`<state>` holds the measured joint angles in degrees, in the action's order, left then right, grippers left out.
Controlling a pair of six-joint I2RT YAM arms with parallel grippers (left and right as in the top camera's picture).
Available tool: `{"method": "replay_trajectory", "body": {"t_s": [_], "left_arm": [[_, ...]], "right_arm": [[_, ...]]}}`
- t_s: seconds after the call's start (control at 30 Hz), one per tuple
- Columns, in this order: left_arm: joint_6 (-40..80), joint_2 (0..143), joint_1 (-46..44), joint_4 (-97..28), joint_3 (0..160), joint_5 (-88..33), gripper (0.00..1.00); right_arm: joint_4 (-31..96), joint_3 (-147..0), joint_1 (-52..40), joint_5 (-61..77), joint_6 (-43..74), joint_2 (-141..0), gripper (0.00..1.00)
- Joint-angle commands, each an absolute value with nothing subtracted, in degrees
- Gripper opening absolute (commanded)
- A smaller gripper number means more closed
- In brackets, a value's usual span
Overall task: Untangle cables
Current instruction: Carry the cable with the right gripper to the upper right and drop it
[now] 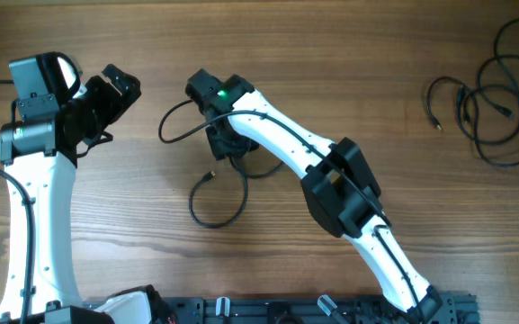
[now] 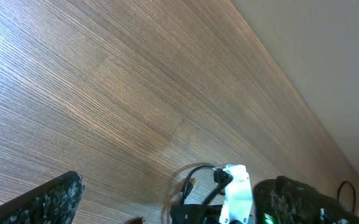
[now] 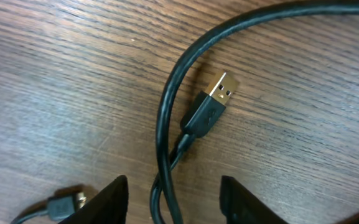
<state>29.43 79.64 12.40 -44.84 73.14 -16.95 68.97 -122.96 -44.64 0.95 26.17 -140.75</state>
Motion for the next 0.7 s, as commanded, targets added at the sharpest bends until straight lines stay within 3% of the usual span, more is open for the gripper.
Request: {"method": "replay_trajectory", "body": {"t_s": [0.0,0.27,0.43,0.67], "left_arm": [[28.6,79.5,12.8,-44.9,73.5,-16.8,1.0],[28.6,79.5,12.8,-44.9,73.5,-16.8,1.0],[28.6,79.5,12.8,-44.9,73.5,-16.8,1.0],[28.6,79.5,12.8,-44.9,73.5,-16.8,1.0]], "right_arm": [[69.1,-123.2,-44.9,1.1,27.1,-143.9,0.48],[68.2,-123.2,-45.4,1.2,26.9,-144.9,0.28],[67.5,-123.4,-45.1,1.0,23.9,-144.9,0.04],[70.9,-128.0,-40.2,1.3,17.8,-139.5,0.04]]}}
